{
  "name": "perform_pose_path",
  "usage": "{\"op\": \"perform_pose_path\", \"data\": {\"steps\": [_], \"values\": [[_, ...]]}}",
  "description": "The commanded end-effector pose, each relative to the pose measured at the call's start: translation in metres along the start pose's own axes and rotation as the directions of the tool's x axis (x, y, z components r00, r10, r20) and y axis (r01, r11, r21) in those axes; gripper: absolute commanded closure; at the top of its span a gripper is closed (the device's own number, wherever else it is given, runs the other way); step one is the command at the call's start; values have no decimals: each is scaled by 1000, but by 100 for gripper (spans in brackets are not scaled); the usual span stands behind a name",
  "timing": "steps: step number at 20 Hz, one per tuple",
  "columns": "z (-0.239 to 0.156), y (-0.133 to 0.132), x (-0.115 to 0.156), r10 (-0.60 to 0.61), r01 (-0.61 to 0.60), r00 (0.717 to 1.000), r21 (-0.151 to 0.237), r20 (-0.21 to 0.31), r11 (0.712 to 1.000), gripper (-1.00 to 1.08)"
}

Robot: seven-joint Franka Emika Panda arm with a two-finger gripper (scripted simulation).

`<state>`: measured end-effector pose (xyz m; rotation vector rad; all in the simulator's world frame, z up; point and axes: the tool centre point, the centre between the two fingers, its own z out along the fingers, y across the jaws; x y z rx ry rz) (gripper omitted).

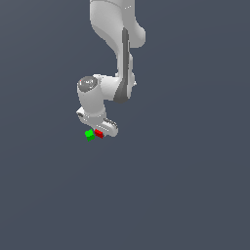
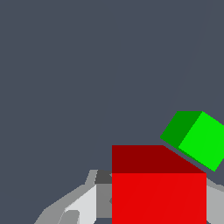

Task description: Stack the red cube on top of the green cube.

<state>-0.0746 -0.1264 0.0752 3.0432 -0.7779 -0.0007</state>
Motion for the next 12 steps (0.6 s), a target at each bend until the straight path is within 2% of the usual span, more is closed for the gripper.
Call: {"op": "perform_pose_path", "data": {"steps": [1, 7, 12], "values": [[4, 22, 5, -2, 2, 1000, 1, -1, 1000, 108], [11, 58, 15, -2, 2, 1000, 0, -1, 1000, 108], [14, 71, 19, -2, 2, 1000, 0, -1, 1000, 108]]}}
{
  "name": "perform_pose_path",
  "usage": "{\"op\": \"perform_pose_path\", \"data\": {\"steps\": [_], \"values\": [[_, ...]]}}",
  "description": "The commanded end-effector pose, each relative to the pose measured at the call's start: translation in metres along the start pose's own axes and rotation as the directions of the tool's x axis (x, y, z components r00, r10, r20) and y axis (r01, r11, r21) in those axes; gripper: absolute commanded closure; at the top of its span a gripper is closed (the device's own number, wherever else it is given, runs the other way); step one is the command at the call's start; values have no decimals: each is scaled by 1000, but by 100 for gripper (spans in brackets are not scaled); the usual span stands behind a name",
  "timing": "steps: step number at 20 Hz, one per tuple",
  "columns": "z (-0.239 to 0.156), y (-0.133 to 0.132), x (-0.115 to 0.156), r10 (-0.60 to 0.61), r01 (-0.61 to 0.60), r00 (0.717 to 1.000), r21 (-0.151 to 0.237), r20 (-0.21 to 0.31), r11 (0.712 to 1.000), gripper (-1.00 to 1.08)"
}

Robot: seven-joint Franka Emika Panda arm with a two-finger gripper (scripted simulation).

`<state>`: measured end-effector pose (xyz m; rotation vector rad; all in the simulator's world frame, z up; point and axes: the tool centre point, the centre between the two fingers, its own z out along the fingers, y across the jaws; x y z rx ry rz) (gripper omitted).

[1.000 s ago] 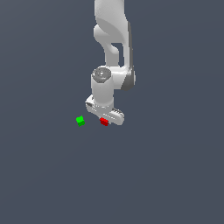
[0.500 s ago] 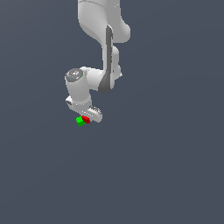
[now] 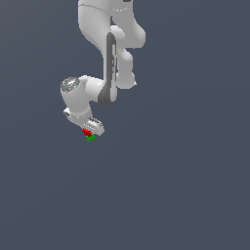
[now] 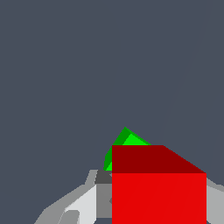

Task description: Stack the red cube on top of the green cube.

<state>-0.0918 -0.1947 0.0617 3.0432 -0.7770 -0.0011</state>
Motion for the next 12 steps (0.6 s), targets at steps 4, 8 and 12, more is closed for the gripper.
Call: {"op": "perform_pose_path", "data": {"steps": [4, 8, 12], "values": [[0, 1, 2, -2, 2, 1000, 1, 0, 1000, 108], [0, 0, 2, -2, 2, 1000, 1, 0, 1000, -92], [0, 0, 2, -2, 2, 1000, 1, 0, 1000, -92]]}}
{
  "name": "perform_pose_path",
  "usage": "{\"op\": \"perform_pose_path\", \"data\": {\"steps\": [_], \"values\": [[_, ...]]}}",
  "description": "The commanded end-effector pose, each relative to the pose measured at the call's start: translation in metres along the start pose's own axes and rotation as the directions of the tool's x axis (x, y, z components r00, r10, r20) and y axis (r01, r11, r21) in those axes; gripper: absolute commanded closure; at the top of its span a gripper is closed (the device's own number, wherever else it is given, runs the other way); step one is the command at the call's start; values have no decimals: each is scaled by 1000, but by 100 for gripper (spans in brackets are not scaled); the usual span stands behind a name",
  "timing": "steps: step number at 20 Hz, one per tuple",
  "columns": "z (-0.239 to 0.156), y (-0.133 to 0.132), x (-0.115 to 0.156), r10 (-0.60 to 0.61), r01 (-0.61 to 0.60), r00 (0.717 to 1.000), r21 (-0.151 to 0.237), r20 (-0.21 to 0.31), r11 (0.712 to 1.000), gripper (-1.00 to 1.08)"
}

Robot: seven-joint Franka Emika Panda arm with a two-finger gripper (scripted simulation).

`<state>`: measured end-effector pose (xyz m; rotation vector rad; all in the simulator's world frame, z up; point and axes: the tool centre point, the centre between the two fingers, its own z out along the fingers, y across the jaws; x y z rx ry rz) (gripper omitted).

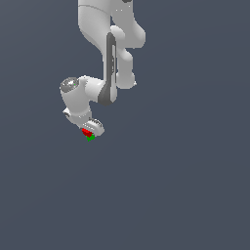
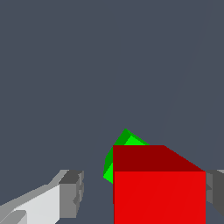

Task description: Stack the red cube on top of the green cube.

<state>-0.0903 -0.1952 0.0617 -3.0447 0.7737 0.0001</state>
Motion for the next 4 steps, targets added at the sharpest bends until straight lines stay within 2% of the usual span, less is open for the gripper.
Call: {"op": "perform_pose_path", "data": {"steps": [1, 4], "values": [[0, 0, 0, 0, 0, 1000, 0, 0, 1000, -92], [0, 0, 0, 0, 0, 1000, 0, 0, 1000, -92]]}}
